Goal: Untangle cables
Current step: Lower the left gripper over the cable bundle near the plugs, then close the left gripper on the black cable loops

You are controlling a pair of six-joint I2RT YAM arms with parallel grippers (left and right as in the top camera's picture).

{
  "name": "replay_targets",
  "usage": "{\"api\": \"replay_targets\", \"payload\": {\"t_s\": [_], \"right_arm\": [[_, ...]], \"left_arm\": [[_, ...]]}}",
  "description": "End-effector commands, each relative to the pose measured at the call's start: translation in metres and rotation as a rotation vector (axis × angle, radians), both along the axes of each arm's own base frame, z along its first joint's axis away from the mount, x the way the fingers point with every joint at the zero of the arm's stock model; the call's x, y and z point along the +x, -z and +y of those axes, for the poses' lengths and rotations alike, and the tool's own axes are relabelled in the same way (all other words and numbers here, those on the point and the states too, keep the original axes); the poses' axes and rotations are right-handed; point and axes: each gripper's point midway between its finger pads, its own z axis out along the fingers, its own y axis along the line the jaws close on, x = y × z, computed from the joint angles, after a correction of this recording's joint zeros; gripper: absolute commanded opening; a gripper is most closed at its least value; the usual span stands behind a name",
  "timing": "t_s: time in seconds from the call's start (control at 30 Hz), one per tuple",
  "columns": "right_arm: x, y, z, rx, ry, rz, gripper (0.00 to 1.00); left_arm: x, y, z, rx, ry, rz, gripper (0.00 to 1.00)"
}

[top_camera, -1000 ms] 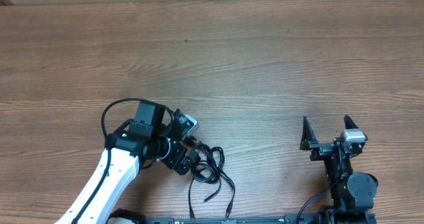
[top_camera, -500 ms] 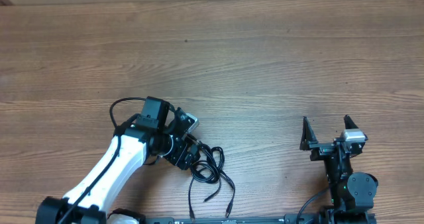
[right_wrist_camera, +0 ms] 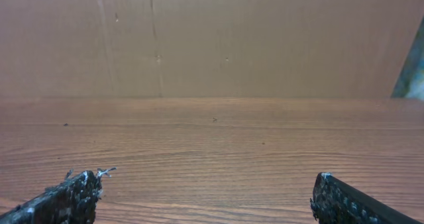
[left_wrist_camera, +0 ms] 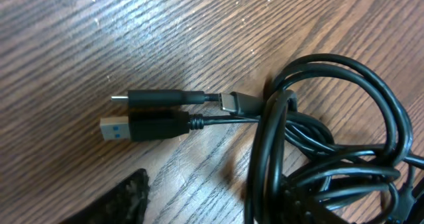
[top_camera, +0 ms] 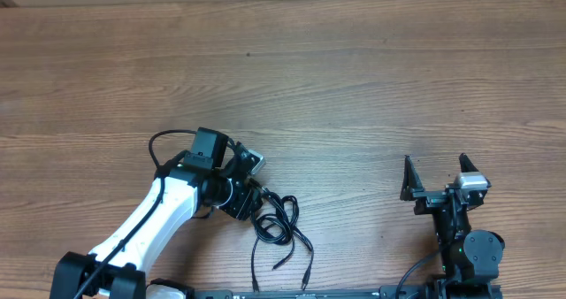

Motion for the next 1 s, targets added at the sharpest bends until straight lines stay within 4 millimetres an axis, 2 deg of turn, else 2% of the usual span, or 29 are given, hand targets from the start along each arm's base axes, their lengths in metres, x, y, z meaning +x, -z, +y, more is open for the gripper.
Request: {"api": "replay_targets", "payload": {"t_s": [0.0, 0.33, 0.57, 0.77, 0.97], "right_arm": [[0.0002, 0.0026, -0.0024, 0.000, 0.013, 0.000, 1.00], [0.0002, 0.0027, -0.0024, 0.000, 0.013, 0.000, 1.00], [0.0002, 0.0026, -0.0024, 0.000, 0.013, 0.000, 1.00], [0.0002, 0.0026, -0.0024, 0.000, 0.013, 0.000, 1.00], [0.0002, 0.0026, -0.0024, 0.000, 0.013, 0.000, 1.00]], "left_arm": [[-0.0022, 0.0042, -0.0034, 0.003, 0.006, 0.023, 0.53], [-0.0035, 0.0049, -0.0079, 0.003, 0.017, 0.024, 0.56], [-0.0028, 0.0045, -0.0087, -0.002, 0.011, 0.024, 0.51], [-0.0025, 0.0045, -0.0088, -0.003, 0.005, 0.025, 0.41], [-0.0011, 0.0042, -0.0092, -0.005, 0.002, 0.020, 0.40]]}}
